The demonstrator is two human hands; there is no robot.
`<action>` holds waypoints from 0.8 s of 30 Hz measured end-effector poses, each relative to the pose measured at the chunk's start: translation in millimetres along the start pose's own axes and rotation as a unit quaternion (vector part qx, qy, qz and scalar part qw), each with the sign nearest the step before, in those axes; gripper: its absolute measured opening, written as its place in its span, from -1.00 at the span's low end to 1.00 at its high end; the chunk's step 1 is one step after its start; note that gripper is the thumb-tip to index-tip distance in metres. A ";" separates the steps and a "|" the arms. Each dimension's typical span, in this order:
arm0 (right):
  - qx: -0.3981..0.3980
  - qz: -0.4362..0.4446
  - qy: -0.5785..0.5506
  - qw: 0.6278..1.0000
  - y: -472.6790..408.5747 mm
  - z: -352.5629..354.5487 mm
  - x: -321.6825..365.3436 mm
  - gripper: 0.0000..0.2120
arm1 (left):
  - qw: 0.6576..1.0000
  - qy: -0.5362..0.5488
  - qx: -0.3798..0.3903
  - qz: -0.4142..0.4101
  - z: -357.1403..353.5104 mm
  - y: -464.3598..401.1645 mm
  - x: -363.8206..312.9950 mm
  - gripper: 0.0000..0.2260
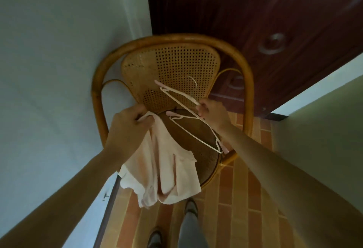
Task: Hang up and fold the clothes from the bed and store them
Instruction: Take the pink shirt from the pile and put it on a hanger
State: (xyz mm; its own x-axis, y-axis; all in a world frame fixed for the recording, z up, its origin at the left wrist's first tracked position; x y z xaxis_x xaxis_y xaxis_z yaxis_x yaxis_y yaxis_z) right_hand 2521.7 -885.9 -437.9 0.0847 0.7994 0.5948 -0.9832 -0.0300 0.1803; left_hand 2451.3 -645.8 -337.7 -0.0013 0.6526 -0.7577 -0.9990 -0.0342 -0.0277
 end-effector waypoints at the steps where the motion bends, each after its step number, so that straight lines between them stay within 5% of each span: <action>1: -0.014 0.013 -0.008 1.000 12.1 14.0 15.1 -0.85 | 1.000 0.004 0.000 -0.010 13.5 4.3 -7.6 -0.61; 8: -0.119 0.069 -0.020 0.990 110.8 111.7 123.6 -0.85 | 0.991 0.017 0.009 -0.130 103.3 25.3 -77.0 -0.65; 13: -0.152 0.024 -0.175 0.973 186.0 164.9 184.5 -0.78 | 0.983 0.023 0.039 -0.175 133.0 33.1 -125.7 -0.69; 18: -0.122 -0.034 -0.407 0.905 273.8 221.5 244.5 -0.79 | 0.976 0.006 0.058 -0.209 147.5 38.0 -181.9 -0.75; 24: -0.130 0.011 -0.433 0.892 364.5 277.8 291.6 -0.83 | 0.969 -0.067 0.016 -0.236 154.4 30.4 -257.5 -0.74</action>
State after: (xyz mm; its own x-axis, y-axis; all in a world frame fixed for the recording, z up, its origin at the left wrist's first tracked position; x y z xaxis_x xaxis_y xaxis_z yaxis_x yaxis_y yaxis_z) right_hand 2233.1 -830.4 18.9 0.0479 0.0342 0.9983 -0.9808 0.1908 0.0405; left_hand 2414.5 -698.0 -42.7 0.4534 0.6814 -0.5746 -0.8903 0.3152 -0.3287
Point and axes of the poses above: each hand's wrist, its own y-axis away from the middle knuckle, its own z-axis out of the back of the hand, x = y × z, the point moved 2 cm from there along -y, towards the middle knuckle, and after that the axes turned 1 degree about y, right-handed, at the moved point
